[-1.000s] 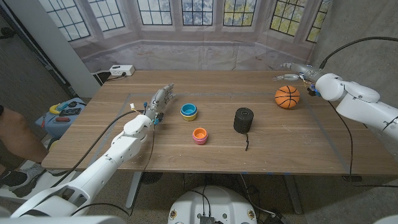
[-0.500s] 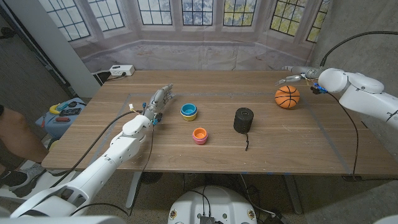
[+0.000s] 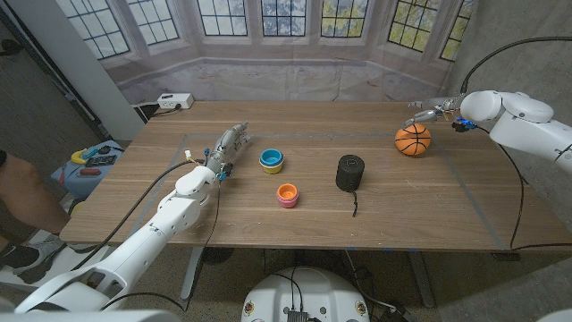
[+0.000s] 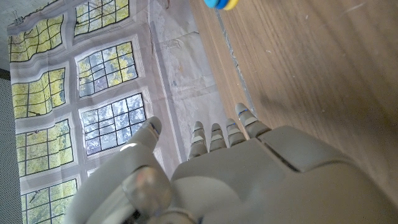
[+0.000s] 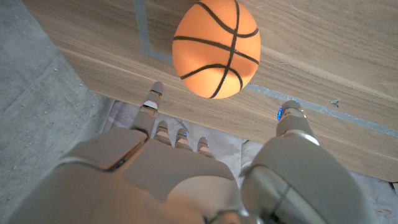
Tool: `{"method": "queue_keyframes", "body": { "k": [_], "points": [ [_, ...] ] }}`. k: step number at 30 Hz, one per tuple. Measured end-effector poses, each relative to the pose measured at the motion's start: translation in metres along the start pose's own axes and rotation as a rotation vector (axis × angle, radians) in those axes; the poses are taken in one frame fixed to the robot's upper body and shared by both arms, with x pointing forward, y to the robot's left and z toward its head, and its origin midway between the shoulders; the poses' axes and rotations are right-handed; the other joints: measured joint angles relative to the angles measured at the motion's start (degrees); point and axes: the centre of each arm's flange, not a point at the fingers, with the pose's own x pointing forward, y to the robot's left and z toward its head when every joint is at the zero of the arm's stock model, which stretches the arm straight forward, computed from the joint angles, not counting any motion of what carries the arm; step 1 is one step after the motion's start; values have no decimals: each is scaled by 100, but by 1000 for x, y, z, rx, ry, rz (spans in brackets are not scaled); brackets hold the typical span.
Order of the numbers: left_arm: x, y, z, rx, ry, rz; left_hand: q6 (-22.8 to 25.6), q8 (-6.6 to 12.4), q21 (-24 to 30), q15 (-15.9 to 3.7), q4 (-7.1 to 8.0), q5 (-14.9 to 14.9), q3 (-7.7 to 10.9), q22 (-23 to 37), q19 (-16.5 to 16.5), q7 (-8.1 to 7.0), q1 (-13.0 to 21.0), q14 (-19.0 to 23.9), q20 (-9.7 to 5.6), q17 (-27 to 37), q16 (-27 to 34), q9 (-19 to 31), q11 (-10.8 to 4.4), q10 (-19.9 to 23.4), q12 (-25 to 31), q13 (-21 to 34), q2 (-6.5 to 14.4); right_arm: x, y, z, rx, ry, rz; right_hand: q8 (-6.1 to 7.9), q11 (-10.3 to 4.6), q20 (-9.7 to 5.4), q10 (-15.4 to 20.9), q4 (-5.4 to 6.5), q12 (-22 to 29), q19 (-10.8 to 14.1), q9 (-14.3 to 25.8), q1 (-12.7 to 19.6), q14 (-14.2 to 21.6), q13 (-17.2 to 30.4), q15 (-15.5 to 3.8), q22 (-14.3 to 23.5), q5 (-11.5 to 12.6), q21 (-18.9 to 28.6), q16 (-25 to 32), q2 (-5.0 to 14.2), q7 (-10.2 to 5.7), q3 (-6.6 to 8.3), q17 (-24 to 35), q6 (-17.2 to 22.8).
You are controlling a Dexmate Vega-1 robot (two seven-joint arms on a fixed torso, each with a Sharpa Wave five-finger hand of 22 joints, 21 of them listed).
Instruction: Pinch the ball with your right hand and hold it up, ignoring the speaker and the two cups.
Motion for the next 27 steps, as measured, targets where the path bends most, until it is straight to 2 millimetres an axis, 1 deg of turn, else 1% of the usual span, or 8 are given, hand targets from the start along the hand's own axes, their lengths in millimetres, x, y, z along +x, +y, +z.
{"method": "queue_keyframes", "body": {
  "k": [2,7,9,11,17,19,24,27],
  "points": [
    [0,0,0,0,0,0,0,0,-19,0,0,0,0,0,0,0,0,0,0,0,0,0,0,0,0,0,0,1,-2,-2,2,5,-1,0,41,-9,1,0,0,-28,0,8,0,-12,0,0,0,0,0,-8,-21,0,0,2],
    [0,0,-1,0,2,1,0,0,-19,0,0,0,0,0,0,0,0,0,0,29,0,0,0,0,0,0,0,4,-1,-4,-33,13,42,0,41,-10,1,0,0,-28,0,30,0,-15,0,0,0,0,0,-30,-20,0,0,2],
    [0,0,-1,0,5,1,0,0,-19,0,0,0,0,0,0,0,22,0,0,22,0,0,0,0,0,0,22,5,0,-5,-38,15,49,0,85,12,3,-1,0,-50,2,53,0,-15,0,0,0,0,0,-53,-20,-1,0,3],
    [0,0,-2,-1,6,2,0,0,-27,0,0,0,0,0,0,0,32,0,0,19,0,0,0,0,0,0,32,7,-1,-6,-34,18,50,0,102,-8,2,-32,0,-91,26,53,0,-15,0,0,45,0,0,-52,-6,-32,0,-11],
    [-1,0,-3,-1,11,3,0,0,-40,0,1,0,0,-1,0,0,32,0,0,29,0,0,0,0,0,0,32,12,0,-9,-39,26,69,0,125,-3,2,-32,0,-142,28,78,0,7,0,0,45,0,0,-73,25,-32,0,4],
    [-1,0,-3,-1,12,3,109,6,-56,0,0,3,0,-1,0,18,32,0,0,29,0,0,0,0,0,0,32,13,0,-9,-37,27,70,0,173,-10,-8,-32,0,-151,28,107,0,7,0,0,45,0,0,-44,25,-32,0,4],
    [-3,-1,-4,0,14,-1,333,90,-82,0,1,23,0,-1,44,146,32,0,18,29,0,0,0,0,0,0,32,14,5,-6,-81,11,117,0,199,19,17,-32,25,-181,28,129,0,7,0,0,45,0,24,-67,25,-32,0,4],
    [-3,-2,-4,1,15,-3,410,105,-82,0,1,23,0,-1,52,163,32,0,9,16,0,0,0,0,0,0,32,18,7,-5,-88,12,128,0,273,0,9,-32,49,-203,28,129,1,18,0,0,51,0,46,-67,25,-32,0,4]
  ]
}}
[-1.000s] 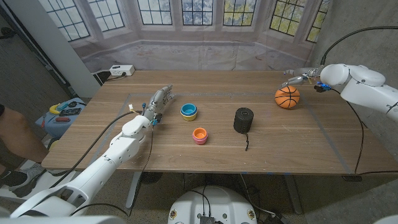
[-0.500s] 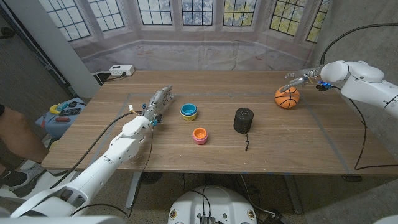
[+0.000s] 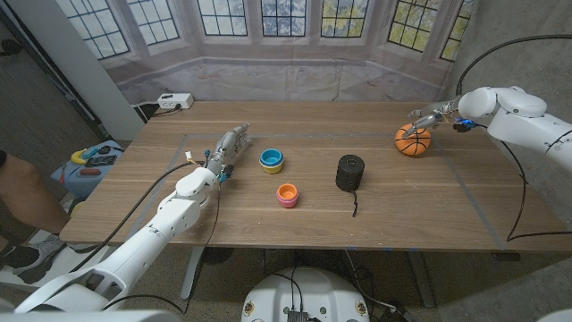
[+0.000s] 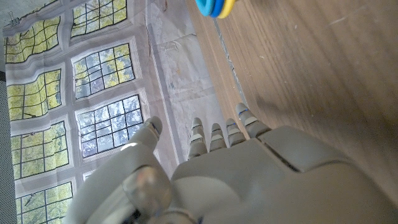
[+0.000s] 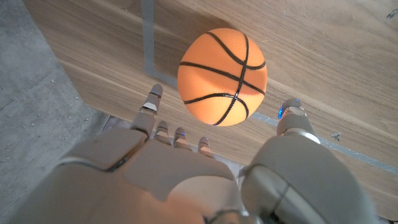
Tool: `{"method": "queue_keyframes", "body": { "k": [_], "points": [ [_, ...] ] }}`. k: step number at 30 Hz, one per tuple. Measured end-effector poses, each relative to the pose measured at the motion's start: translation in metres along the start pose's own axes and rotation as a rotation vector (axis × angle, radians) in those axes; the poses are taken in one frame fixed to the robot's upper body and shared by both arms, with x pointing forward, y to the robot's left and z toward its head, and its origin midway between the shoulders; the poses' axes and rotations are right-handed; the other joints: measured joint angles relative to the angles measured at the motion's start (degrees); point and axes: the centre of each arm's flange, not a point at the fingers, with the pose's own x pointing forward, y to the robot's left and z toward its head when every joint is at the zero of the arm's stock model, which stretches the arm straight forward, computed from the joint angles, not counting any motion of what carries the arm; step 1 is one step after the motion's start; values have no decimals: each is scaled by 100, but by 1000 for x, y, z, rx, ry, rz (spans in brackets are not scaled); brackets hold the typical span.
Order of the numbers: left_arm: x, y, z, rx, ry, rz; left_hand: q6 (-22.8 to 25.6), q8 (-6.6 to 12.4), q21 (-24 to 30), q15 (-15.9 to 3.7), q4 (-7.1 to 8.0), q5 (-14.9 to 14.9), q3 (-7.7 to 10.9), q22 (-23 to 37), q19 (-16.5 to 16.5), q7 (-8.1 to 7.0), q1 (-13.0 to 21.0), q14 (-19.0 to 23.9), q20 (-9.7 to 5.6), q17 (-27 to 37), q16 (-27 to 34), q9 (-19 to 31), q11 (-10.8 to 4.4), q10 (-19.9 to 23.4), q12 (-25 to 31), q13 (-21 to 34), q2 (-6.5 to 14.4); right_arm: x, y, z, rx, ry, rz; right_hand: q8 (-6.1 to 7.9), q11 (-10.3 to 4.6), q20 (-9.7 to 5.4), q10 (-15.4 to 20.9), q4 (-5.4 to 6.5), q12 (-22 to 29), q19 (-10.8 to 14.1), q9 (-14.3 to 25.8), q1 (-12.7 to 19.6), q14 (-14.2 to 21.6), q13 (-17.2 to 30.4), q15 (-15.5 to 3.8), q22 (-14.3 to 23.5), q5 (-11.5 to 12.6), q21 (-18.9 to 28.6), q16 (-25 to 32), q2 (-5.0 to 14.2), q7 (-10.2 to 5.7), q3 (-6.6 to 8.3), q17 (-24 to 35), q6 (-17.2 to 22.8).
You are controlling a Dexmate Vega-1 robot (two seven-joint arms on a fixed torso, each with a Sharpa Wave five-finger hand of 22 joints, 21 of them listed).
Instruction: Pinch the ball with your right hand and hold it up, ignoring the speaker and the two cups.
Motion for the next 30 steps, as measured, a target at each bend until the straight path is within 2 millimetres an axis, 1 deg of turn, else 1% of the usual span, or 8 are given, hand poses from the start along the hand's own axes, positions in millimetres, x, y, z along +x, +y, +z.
{"method": "queue_keyframes", "body": {
  "k": [2,4,7,12,15,21,27,30],
  "points": [
    [0,0,0,0,1,-1,30,0,0,0,0,0,0,0,0,30,0,0,0,-2,0,0,21,21,0,0,0,1,0,0,-6,0,4,0,26,-19,-21,0,6,-20,0,0,0,15,0,0,38,0,0,0,0,0,0,0],
    [0,-1,0,0,1,-2,84,0,-21,0,0,0,0,0,0,23,0,0,0,-2,0,0,42,42,0,0,0,2,1,1,-9,0,8,0,53,-19,-8,0,22,-20,0,0,0,16,0,0,38,0,0,0,0,0,0,0],
    [0,-1,0,0,1,-4,92,45,-21,0,0,0,0,0,0,30,0,0,0,-2,0,0,42,42,0,0,0,4,1,1,-12,1,13,25,100,-19,-13,0,22,-19,0,23,0,15,0,0,38,0,0,-24,62,0,0,0],
    [-1,-3,-1,-1,1,-6,117,46,-21,-1,0,0,0,0,0,55,0,1,0,-2,0,29,42,42,0,0,0,6,3,2,-17,3,22,46,108,-19,-21,0,22,-19,0,60,0,44,-1,0,38,0,0,0,62,0,0,0],
    [-1,-4,-1,-1,2,-8,123,46,-21,-22,0,0,0,0,0,61,0,22,0,-2,0,29,42,42,0,0,0,9,4,5,-19,2,29,46,166,-19,-18,0,22,-18,-1,60,0,44,-1,0,38,0,0,0,62,0,0,0],
    [-2,-6,-2,-3,3,-10,123,46,-45,-22,0,0,0,-1,-1,61,0,22,0,-2,0,29,42,42,0,0,0,10,7,6,-25,5,36,46,166,-19,-18,16,22,-18,-1,60,0,44,-1,0,38,0,0,0,124,-15,0,0],
    [-2,-8,-3,-4,4,-12,170,46,-44,9,0,0,0,-1,30,43,0,53,-31,-1,0,28,42,42,0,0,0,12,11,8,-34,7,44,46,168,-19,-20,16,22,-18,19,60,1,69,-1,0,38,0,24,0,123,-15,0,0],
    [-2,-9,-3,-3,4,-14,195,46,-44,10,0,0,0,-1,30,50,0,53,-31,-1,0,28,42,42,0,0,0,13,14,9,-40,8,47,62,222,-20,-23,16,22,-18,27,61,1,68,-1,0,38,0,44,1,123,-15,0,0]
  ]
}}
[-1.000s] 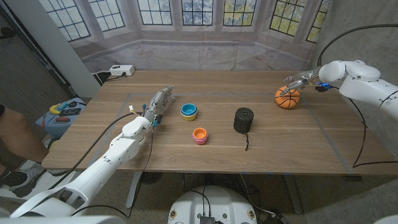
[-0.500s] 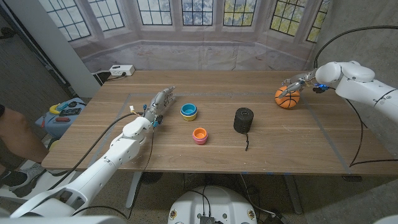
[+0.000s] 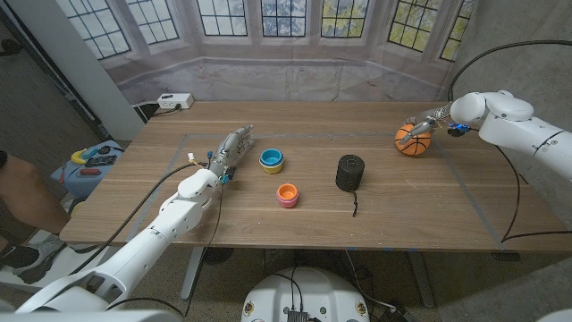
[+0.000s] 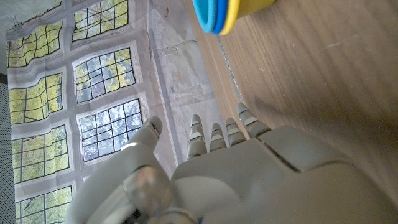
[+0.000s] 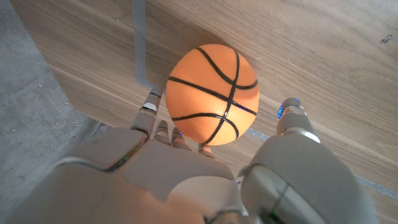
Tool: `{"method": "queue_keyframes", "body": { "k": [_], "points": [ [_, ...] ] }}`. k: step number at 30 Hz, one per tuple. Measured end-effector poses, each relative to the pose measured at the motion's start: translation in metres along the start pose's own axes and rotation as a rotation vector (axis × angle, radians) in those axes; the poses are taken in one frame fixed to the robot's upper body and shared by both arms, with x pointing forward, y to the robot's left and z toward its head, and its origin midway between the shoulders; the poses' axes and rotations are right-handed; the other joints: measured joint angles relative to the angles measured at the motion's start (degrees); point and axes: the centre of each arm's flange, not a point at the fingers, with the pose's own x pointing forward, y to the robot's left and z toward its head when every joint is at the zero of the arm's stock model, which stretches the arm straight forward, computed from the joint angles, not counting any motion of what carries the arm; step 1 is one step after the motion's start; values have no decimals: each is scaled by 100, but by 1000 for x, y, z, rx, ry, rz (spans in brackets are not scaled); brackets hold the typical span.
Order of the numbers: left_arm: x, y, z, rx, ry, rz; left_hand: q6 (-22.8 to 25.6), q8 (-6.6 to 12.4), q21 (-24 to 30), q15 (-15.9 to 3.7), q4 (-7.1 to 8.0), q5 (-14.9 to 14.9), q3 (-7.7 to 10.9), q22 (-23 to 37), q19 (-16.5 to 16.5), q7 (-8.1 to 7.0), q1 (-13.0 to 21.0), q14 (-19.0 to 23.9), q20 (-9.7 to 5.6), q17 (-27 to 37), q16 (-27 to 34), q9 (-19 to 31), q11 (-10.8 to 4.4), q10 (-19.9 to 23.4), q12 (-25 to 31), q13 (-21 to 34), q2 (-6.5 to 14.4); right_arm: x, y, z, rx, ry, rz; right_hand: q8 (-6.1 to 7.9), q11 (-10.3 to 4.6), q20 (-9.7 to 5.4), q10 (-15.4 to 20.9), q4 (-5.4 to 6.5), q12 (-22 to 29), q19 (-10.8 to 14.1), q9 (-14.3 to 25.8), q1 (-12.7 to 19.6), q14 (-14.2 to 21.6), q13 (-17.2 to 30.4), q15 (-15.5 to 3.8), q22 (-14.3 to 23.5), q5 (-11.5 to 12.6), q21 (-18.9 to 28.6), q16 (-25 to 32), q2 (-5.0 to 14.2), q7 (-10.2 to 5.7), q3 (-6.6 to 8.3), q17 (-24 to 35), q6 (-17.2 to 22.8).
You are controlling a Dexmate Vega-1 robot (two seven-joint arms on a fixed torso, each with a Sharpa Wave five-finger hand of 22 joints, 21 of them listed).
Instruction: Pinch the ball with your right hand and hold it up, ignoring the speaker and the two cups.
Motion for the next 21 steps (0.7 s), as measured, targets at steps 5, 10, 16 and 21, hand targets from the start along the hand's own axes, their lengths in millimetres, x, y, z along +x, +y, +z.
{"method": "queue_keyframes", "body": {
  "k": [5,10,16,21],
  "points": [
    [-1,-2,0,0,0,-2,61,0,0,0,0,0,0,0,31,1,0,0,32,0,0,0,0,0,0,0,0,1,1,1,-9,2,-2,6,5,0,5,0,0,0,0,22,0,6,0,29,0,0,0,22,0,0,0,0],
    [-2,-4,-1,2,-1,-4,143,0,0,0,0,0,0,0,31,-5,0,0,32,0,0,0,21,21,23,0,0,4,3,2,-23,4,-9,6,5,0,5,0,63,0,0,75,0,40,0,29,0,25,31,29,-1,0,6,-1],
    [-5,-5,-1,3,2,-1,174,11,-1,0,-24,0,24,-1,31,-30,0,-1,31,0,0,-1,21,21,23,0,0,7,4,3,-47,1,-28,27,5,0,5,-10,85,0,7,157,20,101,-19,28,0,46,74,67,-1,10,29,-1],
    [-5,-6,-2,3,2,0,184,20,-40,0,-24,0,24,-1,62,-40,0,-1,0,0,0,28,21,21,23,0,0,9,5,4,-63,-1,-44,27,-3,10,-2,-25,195,117,27,278,114,184,-21,39,23,91,89,82,-1,57,55,-1]
  ]
}}
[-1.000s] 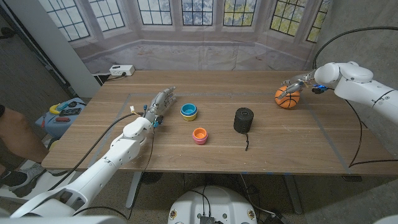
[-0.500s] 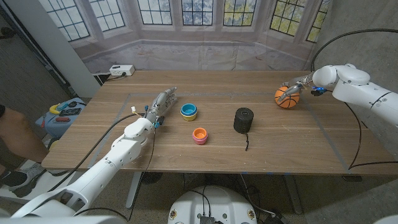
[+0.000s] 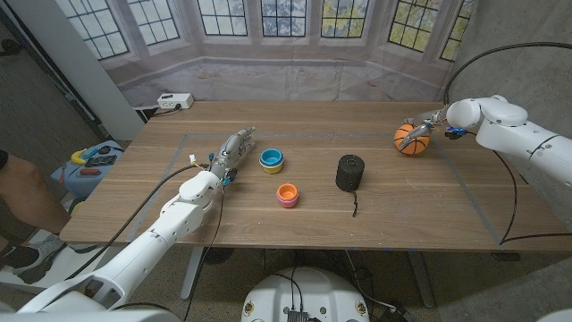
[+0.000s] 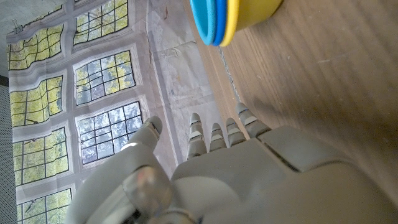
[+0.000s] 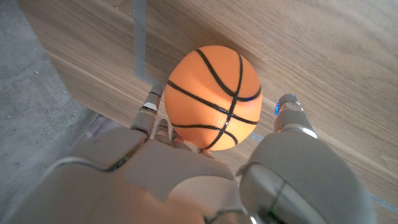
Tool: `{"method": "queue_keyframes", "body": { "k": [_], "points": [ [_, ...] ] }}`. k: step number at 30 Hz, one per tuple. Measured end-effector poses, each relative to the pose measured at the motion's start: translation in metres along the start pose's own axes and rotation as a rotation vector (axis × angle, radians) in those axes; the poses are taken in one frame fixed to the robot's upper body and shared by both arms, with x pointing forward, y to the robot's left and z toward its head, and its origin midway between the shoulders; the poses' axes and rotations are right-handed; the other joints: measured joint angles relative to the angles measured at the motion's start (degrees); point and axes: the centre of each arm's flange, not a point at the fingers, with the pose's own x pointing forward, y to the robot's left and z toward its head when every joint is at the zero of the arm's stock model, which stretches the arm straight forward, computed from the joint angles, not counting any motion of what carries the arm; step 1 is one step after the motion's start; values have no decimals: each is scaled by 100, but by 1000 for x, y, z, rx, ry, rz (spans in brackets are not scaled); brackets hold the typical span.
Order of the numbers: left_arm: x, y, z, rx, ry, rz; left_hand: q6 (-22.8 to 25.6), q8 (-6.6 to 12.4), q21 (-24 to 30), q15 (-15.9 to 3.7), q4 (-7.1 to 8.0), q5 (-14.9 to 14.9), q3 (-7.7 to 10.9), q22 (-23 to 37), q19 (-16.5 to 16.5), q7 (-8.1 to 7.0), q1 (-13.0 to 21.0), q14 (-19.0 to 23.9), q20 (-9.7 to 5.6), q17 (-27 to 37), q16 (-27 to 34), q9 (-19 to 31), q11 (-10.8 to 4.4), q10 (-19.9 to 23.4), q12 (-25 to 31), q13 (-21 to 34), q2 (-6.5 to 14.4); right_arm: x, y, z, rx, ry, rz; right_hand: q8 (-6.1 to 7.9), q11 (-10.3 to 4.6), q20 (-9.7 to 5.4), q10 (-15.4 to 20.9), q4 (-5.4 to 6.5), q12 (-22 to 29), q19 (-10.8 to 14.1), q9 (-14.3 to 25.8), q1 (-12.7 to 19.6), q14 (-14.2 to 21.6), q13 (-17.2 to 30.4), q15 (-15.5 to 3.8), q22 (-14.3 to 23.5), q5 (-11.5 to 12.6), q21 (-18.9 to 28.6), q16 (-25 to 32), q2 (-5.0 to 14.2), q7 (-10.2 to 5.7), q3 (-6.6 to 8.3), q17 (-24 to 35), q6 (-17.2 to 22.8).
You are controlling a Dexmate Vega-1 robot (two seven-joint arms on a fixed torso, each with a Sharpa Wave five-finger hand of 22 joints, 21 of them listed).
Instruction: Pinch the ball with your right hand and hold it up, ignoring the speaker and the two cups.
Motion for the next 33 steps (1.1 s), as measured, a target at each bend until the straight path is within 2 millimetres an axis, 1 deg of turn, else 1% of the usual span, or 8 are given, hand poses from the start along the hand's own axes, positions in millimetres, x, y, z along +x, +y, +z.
{"method": "queue_keyframes", "body": {
  "k": [8,14,16,20,23,26,29,33],
  "points": [
    [0,-1,-1,1,4,-2,21,0,-21,0,0,0,0,0,21,-21,0,63,21,0,0,0,-12,54,0,0,0,3,6,1,-15,-2,-18,44,-35,-21,8,-24,229,247,50,251,280,202,-38,16,21,81,99,62,0,89,72,0],
    [0,-3,-2,0,6,-4,51,0,-21,20,0,0,0,0,41,-52,0,83,42,0,0,0,-2,83,22,0,0,3,8,0,-16,-1,-32,128,-35,-18,8,-30,490,564,79,448,530,434,-75,43,56,154,183,101,62,160,156,1],
    [1,-4,-1,0,5,-4,52,0,-21,20,0,0,0,0,41,-52,0,83,41,0,0,-1,-34,115,22,0,0,3,7,1,-16,-3,-41,150,-35,-36,8,-40,562,667,86,525,646,501,-99,43,88,203,219,69,97,184,185,-9],
    [2,-4,-2,-1,7,-4,72,0,-21,11,0,0,0,0,41,-72,0,134,41,0,0,-1,-11,134,43,0,0,4,10,1,-16,-9,-56,194,-97,-45,8,-28,778,969,105,712,874,689,-194,43,162,273,290,59,134,224,266,-9],
    [3,-4,-2,-2,8,-3,93,0,-21,11,0,0,-1,0,72,-93,0,134,72,0,0,-1,-23,167,43,0,0,4,12,2,-16,-10,-71,235,-114,-52,-9,-54,919,1136,132,828,990,816,-239,43,226,312,333,46,160,246,324,9],
    [5,-4,-3,-3,10,-5,121,0,-44,41,1,0,-1,0,71,-64,0,164,72,6,0,-1,-11,197,43,0,0,5,13,3,-18,-14,-84,252,-158,-63,9,-30,1056,1251,144,898,1118,924,-288,43,267,320,368,51,216,270,377,-9],
    [6,-3,-3,-3,11,-4,154,0,-44,35,1,0,-1,0,71,-73,0,170,72,-2,0,-1,-31,237,43,0,0,4,10,4,-21,-18,-105,291,-202,-152,53,-30,1241,1441,159,1028,1346,1053,-389,43,333,363,454,13,288,270,442,1],
    [7,-4,-4,-3,14,-10,164,0,-44,42,1,0,-1,0,84,-83,0,206,85,-2,0,-1,-1,268,78,0,0,5,15,4,-25,-26,-135,368,-346,-287,277,-17,1489,1621,182,1183,1648,1199,-561,42,377,387,565,10,349,303,517,1]
  ]
}}
